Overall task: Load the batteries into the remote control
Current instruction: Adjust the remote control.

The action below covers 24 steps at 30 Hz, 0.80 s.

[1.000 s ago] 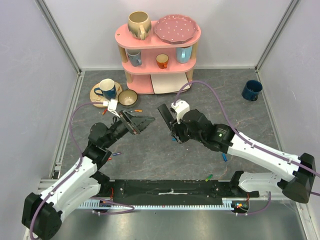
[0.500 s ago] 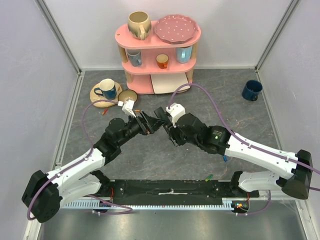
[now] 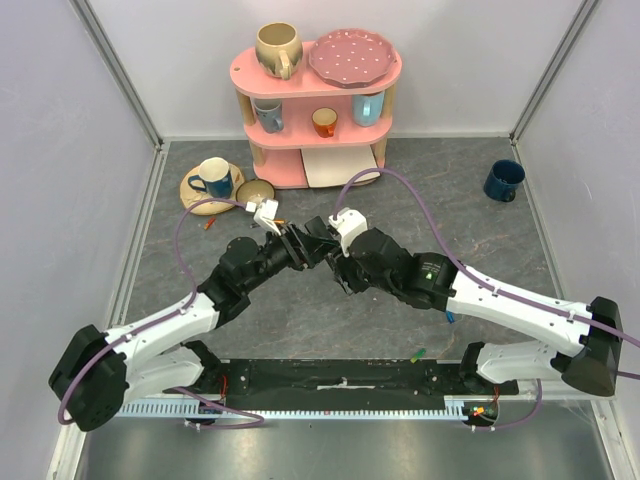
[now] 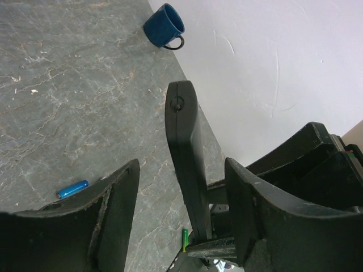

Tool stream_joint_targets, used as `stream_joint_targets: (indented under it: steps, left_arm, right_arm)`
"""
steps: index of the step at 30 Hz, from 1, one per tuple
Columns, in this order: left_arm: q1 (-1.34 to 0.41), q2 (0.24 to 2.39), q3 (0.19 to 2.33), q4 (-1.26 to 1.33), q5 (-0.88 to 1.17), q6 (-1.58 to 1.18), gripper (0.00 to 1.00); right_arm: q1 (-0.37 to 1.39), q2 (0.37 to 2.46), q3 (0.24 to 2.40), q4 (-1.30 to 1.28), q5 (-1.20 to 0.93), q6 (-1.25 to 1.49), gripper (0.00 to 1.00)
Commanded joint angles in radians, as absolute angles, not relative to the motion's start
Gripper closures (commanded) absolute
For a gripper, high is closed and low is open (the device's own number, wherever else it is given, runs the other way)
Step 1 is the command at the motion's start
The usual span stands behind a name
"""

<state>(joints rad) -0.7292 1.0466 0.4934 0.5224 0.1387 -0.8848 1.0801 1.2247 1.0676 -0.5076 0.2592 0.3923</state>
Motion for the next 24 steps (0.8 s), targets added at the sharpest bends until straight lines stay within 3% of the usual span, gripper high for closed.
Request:
stream_joint_targets:
  steps: [1,9,15,21,24]
  left_arm:
    - [-0.738,1.068,0.523,0.606,0.117,-0.887,0.36]
    - [-0.749,1.080,0.506,0.632,0.120,-0.884,0.52]
    - [-0.750,1.078,0.497,0.640,0.123,-0.885,0.70]
    - [-0.750,1.083,0.491,0.635,0.121,-0.888,0.87]
    - [-0.750,1.085,0.486,0.635,0.112,-0.893,0.98]
  right_arm:
    - [1.089,1.224,1.080,-0.451,0.255,0.402,0.63]
    - [1.091,1.221,1.071,-0.443,0.253,0.405,0.63]
    - [1.092,1.224,1.069,-0.443,0.255,0.408,0.63]
    - [1.092,1.220,1.065,-0.443,0.256,0.416,0.47]
    - [1.092,1.216,1.066,-0.446,0.268,0.428,0.30]
